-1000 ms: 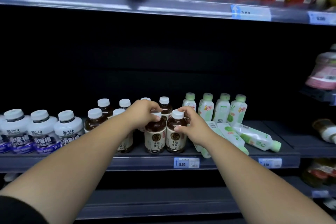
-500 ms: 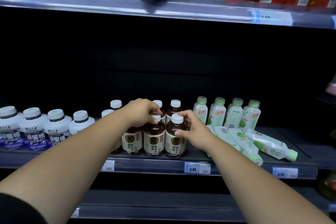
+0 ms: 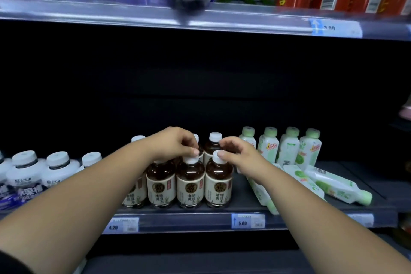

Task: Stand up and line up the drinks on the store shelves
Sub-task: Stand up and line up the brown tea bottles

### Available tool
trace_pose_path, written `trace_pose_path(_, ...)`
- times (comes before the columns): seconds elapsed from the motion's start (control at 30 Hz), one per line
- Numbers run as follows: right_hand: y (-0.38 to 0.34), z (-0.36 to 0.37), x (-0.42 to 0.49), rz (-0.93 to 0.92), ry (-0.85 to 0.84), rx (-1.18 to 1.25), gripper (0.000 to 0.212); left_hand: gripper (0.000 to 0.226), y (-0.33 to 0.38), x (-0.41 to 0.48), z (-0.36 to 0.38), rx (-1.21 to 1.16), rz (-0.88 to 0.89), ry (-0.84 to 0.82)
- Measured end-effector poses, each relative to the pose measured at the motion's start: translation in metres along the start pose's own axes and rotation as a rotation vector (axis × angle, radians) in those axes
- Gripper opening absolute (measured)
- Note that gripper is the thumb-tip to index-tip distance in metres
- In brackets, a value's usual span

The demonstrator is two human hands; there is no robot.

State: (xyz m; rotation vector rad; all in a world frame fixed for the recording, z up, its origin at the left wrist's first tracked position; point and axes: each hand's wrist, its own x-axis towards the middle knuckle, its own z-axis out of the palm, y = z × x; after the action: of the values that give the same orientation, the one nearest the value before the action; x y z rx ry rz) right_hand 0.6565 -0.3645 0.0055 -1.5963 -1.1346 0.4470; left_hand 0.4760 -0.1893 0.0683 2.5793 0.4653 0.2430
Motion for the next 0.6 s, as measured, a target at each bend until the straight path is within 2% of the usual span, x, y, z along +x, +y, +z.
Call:
trace_pose_path(0.13,0.0,-0.005,0.025,0.013,0.134,0.033,0.029,0.012,-0.009,0.019,-0.013,-0.037,-0.028,0.13)
trace_pose_path(0.23,0.004,-0.006,0.044,0.043,0.155,0.027,0.035,0.026,-0.021,0.038,-0.018,-0.047,-0.053,0.147)
trace_pose_path(0.4,0.014,0.004,0.071,0.126,0.065,0.024,0.046,0.05,-0.033,0.068,-0.012,-0.047,-0.112,0.022)
trace_pose_path(0.53,0.025,0.01,0.078,0.137,0.049,0.033,0.038,0.049,-0.035,0.079,0.001,-0.062,-0.103,-0.102)
trace_pose_path(0.6,0.03,0.01,0.078,0.137,0.062,0.062,0.031,0.048,-0.037,0.084,0.006,-0.018,-0.097,-0.11)
